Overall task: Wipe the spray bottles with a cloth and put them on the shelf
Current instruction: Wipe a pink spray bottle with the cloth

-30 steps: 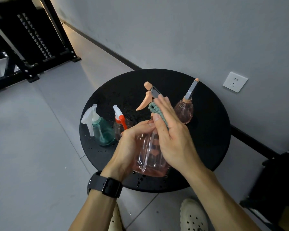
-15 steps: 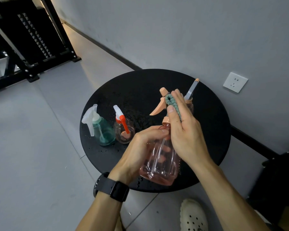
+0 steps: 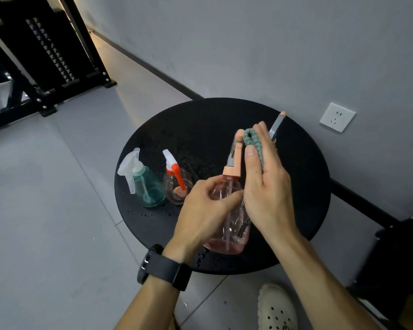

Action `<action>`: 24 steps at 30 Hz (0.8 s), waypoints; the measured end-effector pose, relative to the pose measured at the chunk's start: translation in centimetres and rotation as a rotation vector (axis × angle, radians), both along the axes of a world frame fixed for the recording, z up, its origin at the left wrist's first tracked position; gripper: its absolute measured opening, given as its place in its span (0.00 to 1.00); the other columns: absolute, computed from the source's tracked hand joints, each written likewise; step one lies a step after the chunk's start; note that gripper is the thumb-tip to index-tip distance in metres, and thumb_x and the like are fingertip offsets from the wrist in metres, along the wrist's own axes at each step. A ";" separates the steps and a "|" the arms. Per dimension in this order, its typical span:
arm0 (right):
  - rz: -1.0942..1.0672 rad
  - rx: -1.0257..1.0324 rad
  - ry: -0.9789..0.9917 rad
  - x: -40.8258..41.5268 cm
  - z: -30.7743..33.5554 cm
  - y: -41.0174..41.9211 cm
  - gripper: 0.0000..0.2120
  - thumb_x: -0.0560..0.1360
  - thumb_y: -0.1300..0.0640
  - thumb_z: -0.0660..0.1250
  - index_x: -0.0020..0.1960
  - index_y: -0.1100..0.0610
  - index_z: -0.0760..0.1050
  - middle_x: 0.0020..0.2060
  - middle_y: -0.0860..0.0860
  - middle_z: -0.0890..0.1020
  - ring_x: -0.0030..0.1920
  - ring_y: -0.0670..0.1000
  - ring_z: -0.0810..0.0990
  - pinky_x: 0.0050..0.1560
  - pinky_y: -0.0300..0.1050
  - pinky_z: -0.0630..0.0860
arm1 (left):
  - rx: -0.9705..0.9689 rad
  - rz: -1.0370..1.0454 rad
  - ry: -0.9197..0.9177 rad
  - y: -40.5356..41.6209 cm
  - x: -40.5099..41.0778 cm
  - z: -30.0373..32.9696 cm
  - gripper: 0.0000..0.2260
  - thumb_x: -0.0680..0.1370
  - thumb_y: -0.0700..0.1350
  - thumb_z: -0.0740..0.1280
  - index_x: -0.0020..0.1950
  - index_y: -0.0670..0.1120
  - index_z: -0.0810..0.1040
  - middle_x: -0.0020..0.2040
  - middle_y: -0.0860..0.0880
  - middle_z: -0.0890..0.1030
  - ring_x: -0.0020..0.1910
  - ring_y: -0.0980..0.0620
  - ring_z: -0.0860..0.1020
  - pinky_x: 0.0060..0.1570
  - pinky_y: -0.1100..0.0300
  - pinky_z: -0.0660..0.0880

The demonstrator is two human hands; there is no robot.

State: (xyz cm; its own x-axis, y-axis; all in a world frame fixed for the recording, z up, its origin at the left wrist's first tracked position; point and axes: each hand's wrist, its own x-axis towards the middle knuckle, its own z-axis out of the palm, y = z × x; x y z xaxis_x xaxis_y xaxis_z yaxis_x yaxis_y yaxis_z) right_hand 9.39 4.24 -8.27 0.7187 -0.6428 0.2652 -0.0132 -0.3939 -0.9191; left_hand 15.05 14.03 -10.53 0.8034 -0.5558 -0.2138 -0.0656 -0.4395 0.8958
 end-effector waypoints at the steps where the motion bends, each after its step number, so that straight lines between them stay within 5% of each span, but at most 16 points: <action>1: 0.002 -0.041 -0.017 0.0 -0.1 0.1 0.23 0.83 0.53 0.53 0.77 0.52 0.57 0.77 0.45 0.59 0.75 0.38 0.56 0.70 0.29 0.59 | 0.050 -0.003 -0.071 -0.1 -0.1 -0.2 0.13 0.71 0.62 0.68 0.55 0.63 0.80 0.49 0.59 0.79 0.47 0.65 0.77 0.43 0.68 0.69; 4: 0.019 -0.132 0.015 0.3 -0.8 0.4 0.24 0.83 0.53 0.52 0.78 0.53 0.55 0.77 0.45 0.56 0.76 0.39 0.51 0.73 0.38 0.59 | 0.109 0.016 -0.196 -0.3 -0.4 -1.0 0.25 0.66 0.67 0.62 0.61 0.61 0.78 0.49 0.60 0.74 0.46 0.64 0.75 0.42 0.65 0.69; 6: 0.024 -0.176 0.065 0.4 -1.3 0.7 0.24 0.83 0.52 0.51 0.78 0.54 0.53 0.78 0.44 0.53 0.76 0.39 0.49 0.74 0.42 0.59 | 0.123 0.054 -0.232 -0.4 -0.3 -1.1 0.24 0.69 0.66 0.63 0.62 0.61 0.77 0.50 0.60 0.73 0.46 0.64 0.75 0.43 0.62 0.71; 12: 0.025 -0.291 0.074 0.7 -2.3 2.2 0.26 0.82 0.50 0.50 0.78 0.56 0.54 0.76 0.44 0.52 0.77 0.43 0.51 0.73 0.32 0.54 | 0.123 0.157 -0.308 -0.2 0.0 -1.1 0.22 0.71 0.66 0.58 0.61 0.61 0.76 0.51 0.59 0.72 0.45 0.62 0.74 0.44 0.56 0.72; 16: 0.096 -0.236 0.106 0.5 -2.1 2.5 0.27 0.81 0.48 0.49 0.78 0.52 0.54 0.77 0.44 0.54 0.74 0.36 0.51 0.70 0.25 0.53 | 0.122 0.180 -0.313 0.1 0.5 -1.4 0.23 0.70 0.65 0.60 0.62 0.58 0.76 0.52 0.57 0.72 0.43 0.62 0.73 0.42 0.59 0.70; 19: 0.149 -0.127 0.069 0.4 -1.8 2.8 0.26 0.80 0.47 0.51 0.77 0.51 0.56 0.77 0.43 0.57 0.72 0.31 0.52 0.70 0.27 0.56 | 0.100 0.168 -0.294 0.1 0.7 -1.4 0.24 0.68 0.67 0.58 0.58 0.57 0.77 0.53 0.56 0.75 0.44 0.63 0.74 0.39 0.61 0.69; 24: 0.093 0.301 -0.020 0.0 -0.8 1.5 0.21 0.82 0.49 0.55 0.75 0.47 0.65 0.68 0.44 0.74 0.66 0.37 0.72 0.65 0.36 0.71 | 0.040 0.171 -0.270 0.1 0.7 -0.8 0.19 0.65 0.65 0.65 0.53 0.62 0.75 0.47 0.59 0.80 0.44 0.61 0.78 0.47 0.55 0.77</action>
